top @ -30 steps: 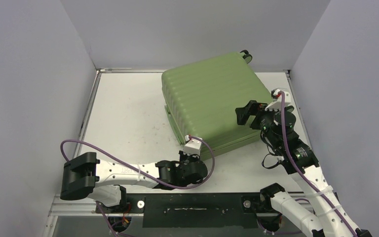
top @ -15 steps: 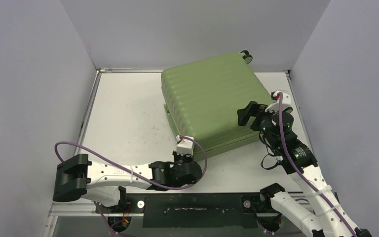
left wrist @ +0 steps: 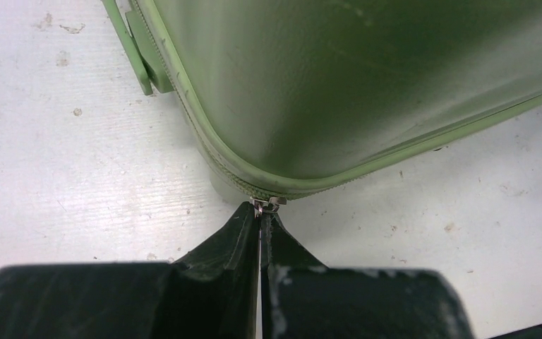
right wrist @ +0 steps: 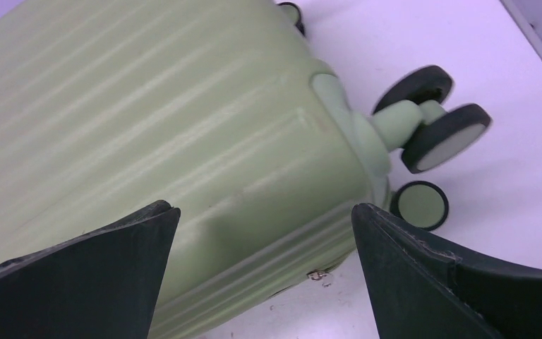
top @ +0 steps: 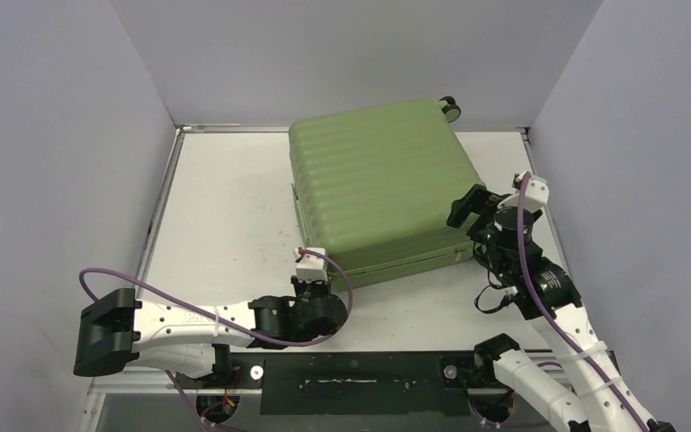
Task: Pack the luggage
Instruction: Zip the luggage at the center of the board.
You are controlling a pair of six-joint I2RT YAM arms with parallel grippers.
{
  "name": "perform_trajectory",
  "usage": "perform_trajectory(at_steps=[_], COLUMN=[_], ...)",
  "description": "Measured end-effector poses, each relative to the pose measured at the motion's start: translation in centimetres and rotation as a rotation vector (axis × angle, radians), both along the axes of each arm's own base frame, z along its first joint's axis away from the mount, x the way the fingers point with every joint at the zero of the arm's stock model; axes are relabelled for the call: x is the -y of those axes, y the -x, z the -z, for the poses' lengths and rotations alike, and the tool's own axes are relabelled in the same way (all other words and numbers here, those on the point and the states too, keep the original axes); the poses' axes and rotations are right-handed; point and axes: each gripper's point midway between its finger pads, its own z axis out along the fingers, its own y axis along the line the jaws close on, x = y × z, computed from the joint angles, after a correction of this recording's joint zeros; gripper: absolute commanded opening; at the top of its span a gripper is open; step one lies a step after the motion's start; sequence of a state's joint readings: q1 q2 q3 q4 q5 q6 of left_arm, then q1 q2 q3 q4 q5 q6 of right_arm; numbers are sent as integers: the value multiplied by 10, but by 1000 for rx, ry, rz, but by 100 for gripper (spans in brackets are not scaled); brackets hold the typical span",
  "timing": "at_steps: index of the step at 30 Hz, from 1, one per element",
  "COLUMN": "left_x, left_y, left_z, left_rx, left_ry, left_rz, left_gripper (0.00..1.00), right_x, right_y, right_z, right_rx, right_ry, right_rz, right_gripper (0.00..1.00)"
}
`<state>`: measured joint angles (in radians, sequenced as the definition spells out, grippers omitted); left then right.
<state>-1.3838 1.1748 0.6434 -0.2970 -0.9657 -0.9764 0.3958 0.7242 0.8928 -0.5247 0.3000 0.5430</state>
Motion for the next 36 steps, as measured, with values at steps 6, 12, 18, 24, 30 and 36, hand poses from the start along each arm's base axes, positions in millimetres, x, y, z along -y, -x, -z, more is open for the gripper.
perform_trajectory(at_steps=[6,12,18,24,30,36], left_x=[0,-1,-1,-2,-2,-3], left_y=[-1,-1,-2,-2,-2,-3], left_z=[0,1,1,1,1,1], left_rx=[11,24,35,45,49,47], left_ry=[-24,-57,-77,-90,-88,-76], left_rz=[17,37,54,71,76,76], left_gripper=[0,0,0,0,0,0], right_x=[35,64,83,87,89,87], right_y=[3,3,-8,-30,-45,-53], right_z=[10,7,15,51,66,67], right_rx=[-39,-17,-16,-83,-100,-78], right_ry=[-93,-264,-399,-512,-581,-604], right_rz=[218,429,567,628,637,618], right_gripper=[100,100,100,100,88,64])
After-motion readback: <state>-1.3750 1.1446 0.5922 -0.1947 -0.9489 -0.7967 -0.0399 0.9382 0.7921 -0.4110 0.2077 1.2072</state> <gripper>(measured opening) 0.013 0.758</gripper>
